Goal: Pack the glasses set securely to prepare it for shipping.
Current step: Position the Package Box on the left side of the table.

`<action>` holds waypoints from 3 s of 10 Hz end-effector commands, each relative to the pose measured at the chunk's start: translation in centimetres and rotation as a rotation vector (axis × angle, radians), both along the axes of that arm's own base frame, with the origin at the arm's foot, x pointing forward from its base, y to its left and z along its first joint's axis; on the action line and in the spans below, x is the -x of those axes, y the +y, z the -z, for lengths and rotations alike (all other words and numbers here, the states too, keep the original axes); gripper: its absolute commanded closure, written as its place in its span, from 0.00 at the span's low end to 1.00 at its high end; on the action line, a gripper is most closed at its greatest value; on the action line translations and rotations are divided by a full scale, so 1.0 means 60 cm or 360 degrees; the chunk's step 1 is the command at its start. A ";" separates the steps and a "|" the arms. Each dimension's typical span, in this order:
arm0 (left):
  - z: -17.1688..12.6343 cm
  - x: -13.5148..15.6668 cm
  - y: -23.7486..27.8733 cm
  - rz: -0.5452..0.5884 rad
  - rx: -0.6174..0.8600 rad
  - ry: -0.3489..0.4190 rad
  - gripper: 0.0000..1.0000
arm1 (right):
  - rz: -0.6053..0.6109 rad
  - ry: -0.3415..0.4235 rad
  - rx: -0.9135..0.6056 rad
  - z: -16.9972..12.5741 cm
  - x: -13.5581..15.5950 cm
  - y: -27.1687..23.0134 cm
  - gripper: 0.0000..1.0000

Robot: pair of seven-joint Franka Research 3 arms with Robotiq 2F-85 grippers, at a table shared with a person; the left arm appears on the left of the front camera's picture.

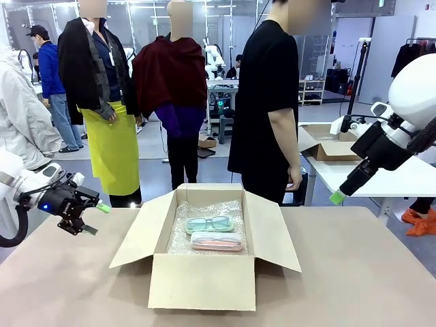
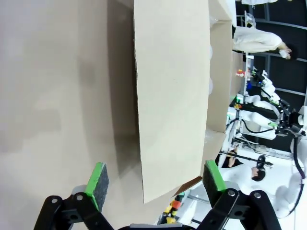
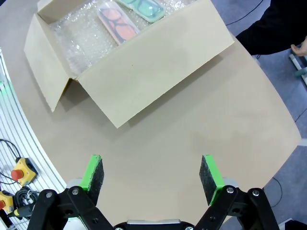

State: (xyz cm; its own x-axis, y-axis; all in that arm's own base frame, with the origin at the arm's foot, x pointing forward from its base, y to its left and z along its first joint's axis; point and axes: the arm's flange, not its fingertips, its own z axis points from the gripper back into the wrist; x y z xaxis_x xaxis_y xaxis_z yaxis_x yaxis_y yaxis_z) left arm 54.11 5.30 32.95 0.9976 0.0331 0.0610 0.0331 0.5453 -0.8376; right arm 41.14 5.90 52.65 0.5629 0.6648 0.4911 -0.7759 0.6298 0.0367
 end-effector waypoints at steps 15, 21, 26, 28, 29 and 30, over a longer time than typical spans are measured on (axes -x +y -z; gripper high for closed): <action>0.119 -0.017 -0.095 0.0138 0.0632 0.0052 0.00 | 0.0005 0.0007 0.0009 -0.001 0.003 0.001 0.00; 0.114 -0.007 -0.108 0.0239 0.0738 0.0052 0.24 | 0.0005 0.0007 0.0009 -0.001 0.003 0.001 0.00; 0.101 -0.004 -0.102 0.0239 0.0729 0.0011 0.76 | 0.0005 0.0007 0.0009 -0.001 0.003 0.001 0.00; 0.098 -0.004 -0.104 0.0252 0.0729 0.0015 0.95 | 0.0005 0.0007 0.0009 -0.001 0.003 0.001 0.00; 0.098 -0.004 -0.105 0.0255 0.0731 0.0019 1.00 | 0.0005 0.0007 0.0009 -0.001 0.003 0.001 0.00; 0.099 -0.003 -0.104 0.0258 0.0727 0.0021 1.00 | 0.0005 0.0007 0.0009 -0.001 0.003 0.001 0.00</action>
